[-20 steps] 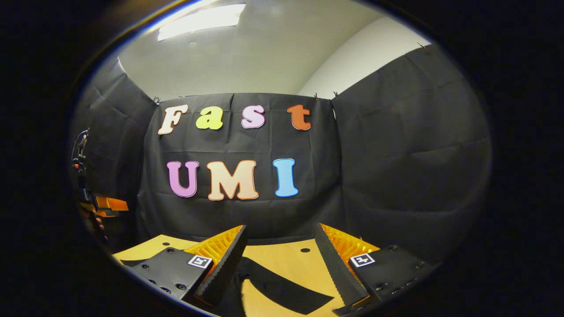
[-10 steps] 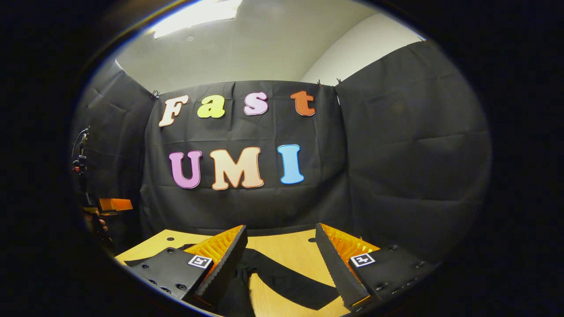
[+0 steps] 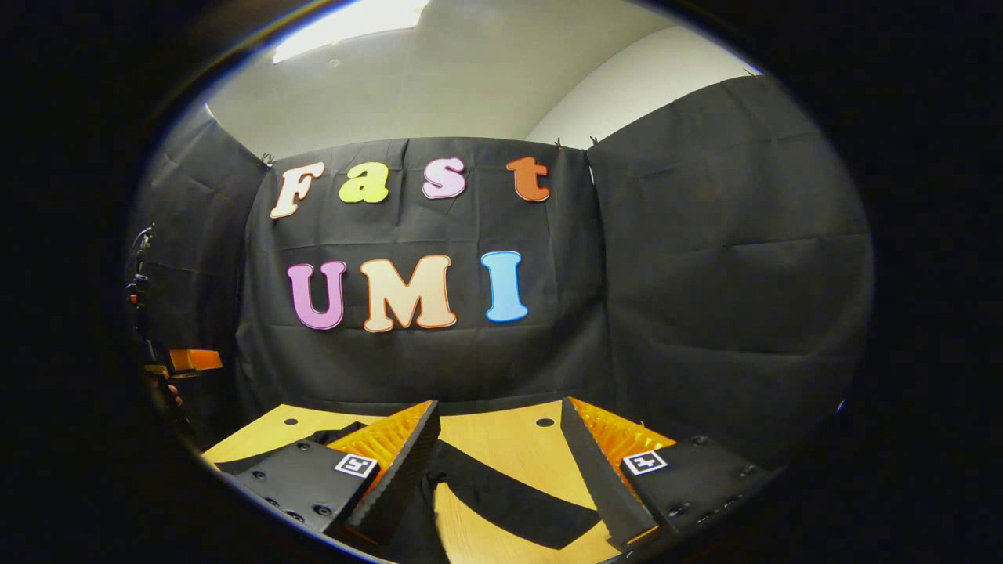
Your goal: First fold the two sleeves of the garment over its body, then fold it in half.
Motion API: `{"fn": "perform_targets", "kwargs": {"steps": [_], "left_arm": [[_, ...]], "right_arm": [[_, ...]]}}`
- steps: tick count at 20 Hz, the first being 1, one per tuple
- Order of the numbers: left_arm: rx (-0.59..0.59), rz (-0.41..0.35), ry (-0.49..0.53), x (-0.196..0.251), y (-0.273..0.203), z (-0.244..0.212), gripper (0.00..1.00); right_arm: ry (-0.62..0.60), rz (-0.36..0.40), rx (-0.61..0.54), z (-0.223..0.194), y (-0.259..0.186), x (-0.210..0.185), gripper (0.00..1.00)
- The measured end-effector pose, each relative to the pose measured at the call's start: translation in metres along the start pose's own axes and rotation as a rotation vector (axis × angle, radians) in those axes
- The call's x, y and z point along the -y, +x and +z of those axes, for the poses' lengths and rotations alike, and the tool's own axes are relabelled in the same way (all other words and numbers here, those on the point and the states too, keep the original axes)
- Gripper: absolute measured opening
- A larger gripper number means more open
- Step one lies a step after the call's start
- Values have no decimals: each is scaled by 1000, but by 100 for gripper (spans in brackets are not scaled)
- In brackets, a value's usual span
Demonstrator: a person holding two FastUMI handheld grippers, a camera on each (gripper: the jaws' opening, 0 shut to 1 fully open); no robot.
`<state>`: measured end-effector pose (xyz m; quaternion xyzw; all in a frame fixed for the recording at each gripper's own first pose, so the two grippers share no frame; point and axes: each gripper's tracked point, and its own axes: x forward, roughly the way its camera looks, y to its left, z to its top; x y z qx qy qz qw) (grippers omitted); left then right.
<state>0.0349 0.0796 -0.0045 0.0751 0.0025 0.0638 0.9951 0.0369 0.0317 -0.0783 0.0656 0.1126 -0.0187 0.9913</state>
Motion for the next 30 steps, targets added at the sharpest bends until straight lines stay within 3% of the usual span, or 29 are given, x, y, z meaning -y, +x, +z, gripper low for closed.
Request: {"fn": "perform_targets", "kwargs": {"steps": [7, 12, 16, 19, 22, 30], "left_arm": [[-24, 99, -34, -32, -10, -11, 93], [-12, 159, 24, -52, -18, -6, 92], [-5, 226, 24, -61, -25, -2, 92], [-12, 280, 28, -71, -31, -2, 92], [-10, 321, 44, -89, -48, -5, 92], [-4, 399, 83, -106, -68, -5, 92]], "right_arm": [[-38, 19, -42, -27, 12, -6, 98], [-65, 14, -111, -70, 37, 14, 98], [-45, -8, -190, -116, 66, 46, 98], [-100, -34, -250, -152, 84, 69, 98], [-158, -14, -317, -189, 98, 74, 98], [-147, 33, -505, -291, 114, 84, 100]]}}
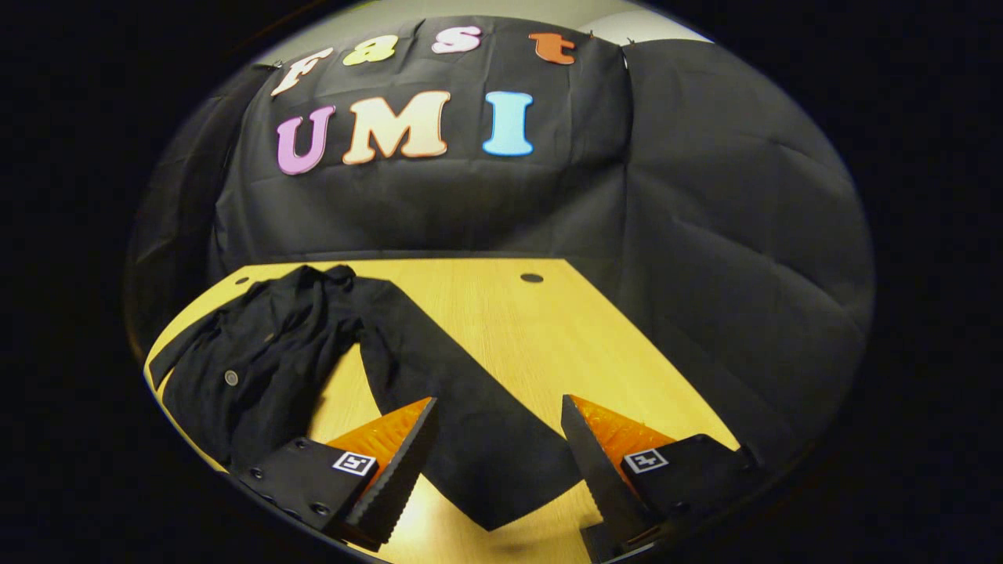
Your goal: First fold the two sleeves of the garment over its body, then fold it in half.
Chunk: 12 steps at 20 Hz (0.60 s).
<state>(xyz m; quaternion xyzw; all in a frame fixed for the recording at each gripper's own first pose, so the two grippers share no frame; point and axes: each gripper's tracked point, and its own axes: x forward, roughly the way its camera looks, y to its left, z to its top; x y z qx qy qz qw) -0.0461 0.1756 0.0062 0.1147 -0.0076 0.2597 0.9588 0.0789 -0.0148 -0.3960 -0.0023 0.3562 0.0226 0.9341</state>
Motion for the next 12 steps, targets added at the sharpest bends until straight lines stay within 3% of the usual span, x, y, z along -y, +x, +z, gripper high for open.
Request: {"fn": "perform_targets", "kwargs": {"steps": [10, 12], "left_arm": [[-26, 18, 3, -7, -9, -17, 92], [-28, 28, 7, -10, -10, -21, 92]], "right_arm": [[54, 4, -231, -62, 45, 7, 100], [102, 7, -207, -59, 49, 8, 100]]}}
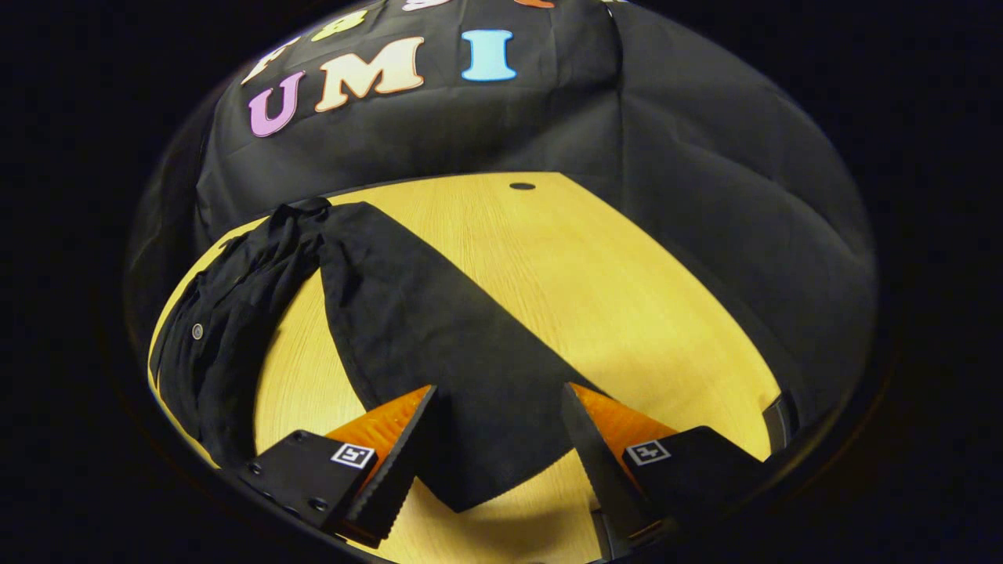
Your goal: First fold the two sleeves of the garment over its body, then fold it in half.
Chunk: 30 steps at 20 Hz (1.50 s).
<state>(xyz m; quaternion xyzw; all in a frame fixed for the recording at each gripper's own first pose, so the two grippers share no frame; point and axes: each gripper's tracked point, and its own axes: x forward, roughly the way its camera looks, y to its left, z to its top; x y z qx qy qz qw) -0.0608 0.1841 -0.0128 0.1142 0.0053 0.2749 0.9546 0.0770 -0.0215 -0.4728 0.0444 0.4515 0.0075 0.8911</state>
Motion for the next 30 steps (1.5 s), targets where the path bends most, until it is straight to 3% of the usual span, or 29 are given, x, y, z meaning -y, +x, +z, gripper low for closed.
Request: {"fn": "perform_targets", "kwargs": {"steps": [6, 8, 10, 12, 13, 15, 17, 23, 30], "left_arm": [[-26, 0, -4, 2, -2, -15, 92], [-33, -15, -15, 8, -2, -18, 92], [-39, -36, -23, 14, -3, -23, 92], [-44, -43, -26, 16, -5, -26, 92], [-47, -46, -24, 17, -6, -28, 92], [-51, -50, -11, 16, -7, -28, 92], [-49, -53, -4, 14, -7, -28, 92], [-45, -79, -30, 10, -6, -28, 92], [-78, -48, 3, -23, 2, -46, 91]], "right_arm": [[-19, 32, 26, -7, -1, -1, 96], [-34, 46, 13, -4, -2, -8, 86], [-33, 61, 6, -4, -4, -13, 62], [-34, 76, -2, -8, -3, -19, 46], [-30, 80, -9, -9, -3, -21, 31], [-21, 68, -32, -10, -3, -24, 15], [-11, 60, -79, -11, -6, -23, 7], [-9, 50, -93, 0, -18, -26, 2], [-69, 110, 9, 67, -55, -70, 2]]}}
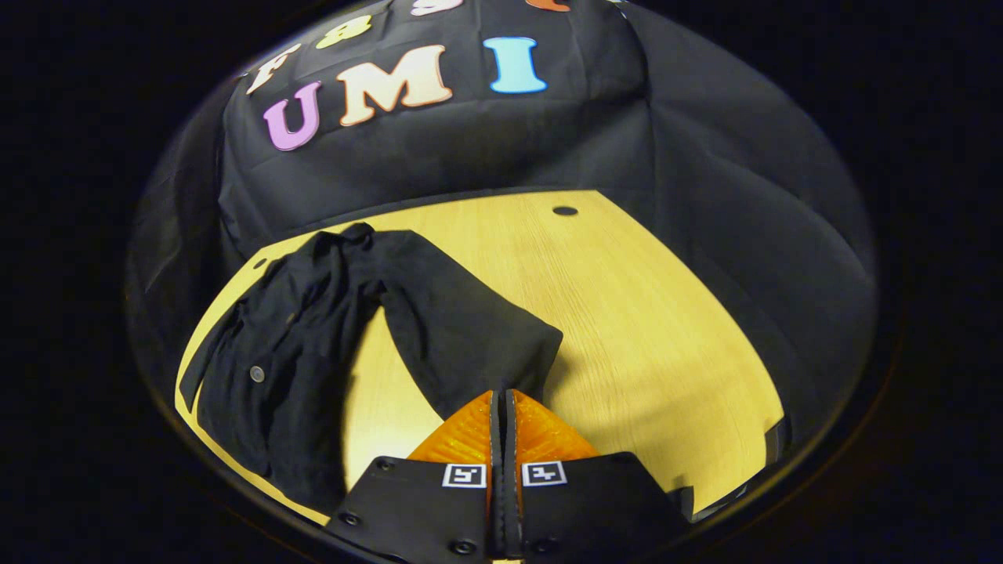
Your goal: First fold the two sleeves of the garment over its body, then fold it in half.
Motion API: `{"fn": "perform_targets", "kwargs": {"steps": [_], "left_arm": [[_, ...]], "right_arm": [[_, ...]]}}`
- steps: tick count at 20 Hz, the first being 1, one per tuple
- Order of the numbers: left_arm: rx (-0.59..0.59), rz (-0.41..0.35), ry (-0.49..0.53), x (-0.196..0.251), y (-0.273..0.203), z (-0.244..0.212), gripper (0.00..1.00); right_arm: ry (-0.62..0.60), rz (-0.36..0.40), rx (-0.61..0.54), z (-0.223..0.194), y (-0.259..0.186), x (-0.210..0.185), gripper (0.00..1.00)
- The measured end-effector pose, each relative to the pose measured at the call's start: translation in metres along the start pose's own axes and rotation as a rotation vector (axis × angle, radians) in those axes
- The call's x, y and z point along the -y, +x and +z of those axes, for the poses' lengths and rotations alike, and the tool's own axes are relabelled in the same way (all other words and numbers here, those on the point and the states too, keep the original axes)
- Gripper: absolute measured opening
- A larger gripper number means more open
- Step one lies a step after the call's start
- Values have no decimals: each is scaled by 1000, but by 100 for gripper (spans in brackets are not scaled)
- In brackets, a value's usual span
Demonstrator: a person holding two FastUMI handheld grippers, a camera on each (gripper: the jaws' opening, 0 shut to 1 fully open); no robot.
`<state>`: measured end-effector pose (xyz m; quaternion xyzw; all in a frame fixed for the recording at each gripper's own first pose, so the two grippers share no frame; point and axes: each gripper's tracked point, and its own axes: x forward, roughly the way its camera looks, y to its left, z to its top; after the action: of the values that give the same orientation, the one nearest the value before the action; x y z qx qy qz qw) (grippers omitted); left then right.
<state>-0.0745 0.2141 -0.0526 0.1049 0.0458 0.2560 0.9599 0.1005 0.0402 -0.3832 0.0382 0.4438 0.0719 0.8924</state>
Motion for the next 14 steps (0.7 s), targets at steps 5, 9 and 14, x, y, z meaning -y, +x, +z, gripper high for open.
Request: {"fn": "perform_targets", "kwargs": {"steps": [5, 9, 14], "left_arm": [[-47, 15, 7, -28, 2, -21, 92], [-101, 18, 22, -49, 7, -44, 92], [-152, 35, 39, -69, 21, -67, 93]], "right_arm": [[-39, 61, 141, 86, -29, -55, 2], [-67, 127, 258, 154, -55, -116, 2], [-129, 267, 381, 213, -89, -228, 2]]}}
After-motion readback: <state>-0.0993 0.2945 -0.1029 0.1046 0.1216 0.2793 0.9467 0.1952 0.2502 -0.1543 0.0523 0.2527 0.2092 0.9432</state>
